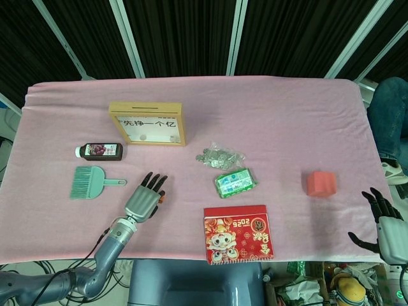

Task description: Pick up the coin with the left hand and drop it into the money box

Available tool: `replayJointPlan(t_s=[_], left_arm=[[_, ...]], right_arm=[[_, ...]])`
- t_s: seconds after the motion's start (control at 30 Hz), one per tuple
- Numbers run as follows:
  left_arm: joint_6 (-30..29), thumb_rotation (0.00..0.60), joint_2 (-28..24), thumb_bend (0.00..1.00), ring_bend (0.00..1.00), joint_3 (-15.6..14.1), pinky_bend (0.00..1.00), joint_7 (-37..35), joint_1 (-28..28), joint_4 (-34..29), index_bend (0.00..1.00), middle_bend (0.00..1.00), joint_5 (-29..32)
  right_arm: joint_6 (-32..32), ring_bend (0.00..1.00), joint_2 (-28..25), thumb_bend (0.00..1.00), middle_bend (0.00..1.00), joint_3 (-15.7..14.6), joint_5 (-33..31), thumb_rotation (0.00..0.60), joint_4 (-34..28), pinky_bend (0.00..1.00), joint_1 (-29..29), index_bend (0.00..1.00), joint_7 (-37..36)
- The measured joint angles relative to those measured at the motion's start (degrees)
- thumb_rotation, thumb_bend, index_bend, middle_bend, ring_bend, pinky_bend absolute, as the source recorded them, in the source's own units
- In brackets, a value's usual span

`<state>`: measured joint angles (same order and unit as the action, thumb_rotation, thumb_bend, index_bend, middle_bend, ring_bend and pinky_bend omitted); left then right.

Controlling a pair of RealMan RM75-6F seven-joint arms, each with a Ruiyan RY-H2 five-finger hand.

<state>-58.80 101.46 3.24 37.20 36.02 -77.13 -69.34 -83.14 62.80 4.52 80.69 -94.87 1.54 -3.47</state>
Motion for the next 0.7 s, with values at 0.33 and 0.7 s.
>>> replayJointPlan(t_s=[0.33,0.7], left_arm=[[-0.1,0.6,0.0,0.41,0.0,0.1,0.01,-0.3,0.0,0.3,0.48,0.05,0.0],[0.1,0.6,0.2,0.45,0.0,0.2,0.01,0.0,0.2,0.5,0.49,0.05,0.2]], right_arm=[[0.0,0.1,0.0,0.08,0.02,0.0,0.0,0.6,-0.1,0.2,0.0,0.14,0.1],[0.2,0.1,0.0,0.08,0.02,0.0,-0.2,0.6,-0.2,0.2,0.1,0.15,0.1]])
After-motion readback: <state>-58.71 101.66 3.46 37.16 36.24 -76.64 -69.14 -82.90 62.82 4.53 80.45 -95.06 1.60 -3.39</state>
